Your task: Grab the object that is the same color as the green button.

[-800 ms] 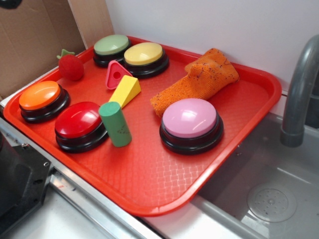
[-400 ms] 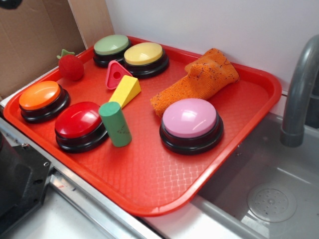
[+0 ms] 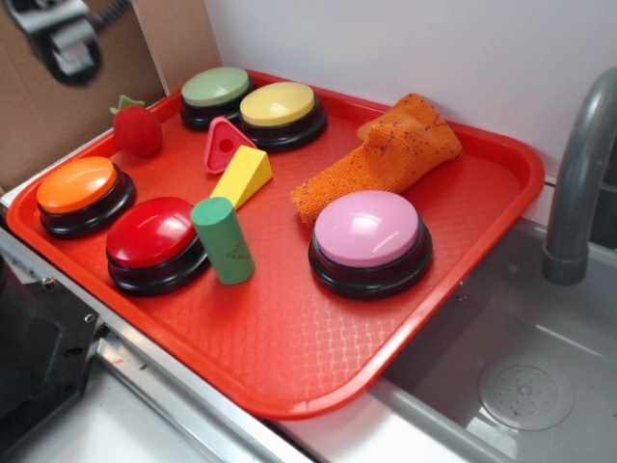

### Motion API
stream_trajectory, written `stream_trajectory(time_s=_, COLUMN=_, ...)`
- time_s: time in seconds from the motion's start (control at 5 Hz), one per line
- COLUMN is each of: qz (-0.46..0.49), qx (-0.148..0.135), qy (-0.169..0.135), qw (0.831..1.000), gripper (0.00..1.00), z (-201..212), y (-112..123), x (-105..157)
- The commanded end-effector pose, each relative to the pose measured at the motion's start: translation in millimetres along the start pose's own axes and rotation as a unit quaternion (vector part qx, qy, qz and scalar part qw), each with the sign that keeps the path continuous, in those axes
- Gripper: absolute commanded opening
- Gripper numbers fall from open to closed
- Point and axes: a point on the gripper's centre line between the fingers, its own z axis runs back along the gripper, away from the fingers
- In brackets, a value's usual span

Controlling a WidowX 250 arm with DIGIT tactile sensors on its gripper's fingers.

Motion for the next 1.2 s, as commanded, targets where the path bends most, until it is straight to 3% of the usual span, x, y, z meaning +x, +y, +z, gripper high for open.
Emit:
stream_trajectory(time_s=0.0, qz=-0.177, qx=-0.033, qy=-0.026, qw=0.983, gripper=1.0, z=-45.1, y=-12.6, x=24.4)
stream_trajectory(time_s=0.2, qz=-0.239, qx=-0.055, qy=-0.049, qw=0.968, gripper=1.0, z=-71.2, y=-14.1, x=32.1)
stream_trajectory(time_s=0.4, qz=-0.277, qx=-0.053, qy=-0.044, qw=0.958, gripper=1.0, z=-94.1, y=-19.6, x=37.8)
stream_trajectory(time_s=0.6, qz=-0.315, qx=-0.054, qy=-0.06, qw=0.946, gripper=1.0, z=-115.2, y=-26.4, x=42.0)
stream_trajectory(time_s=1.0, qz=-0.335, qx=-0.052, qy=-0.055, qw=0.939, gripper=1.0, z=-130.1, y=-22.0, x=31.2)
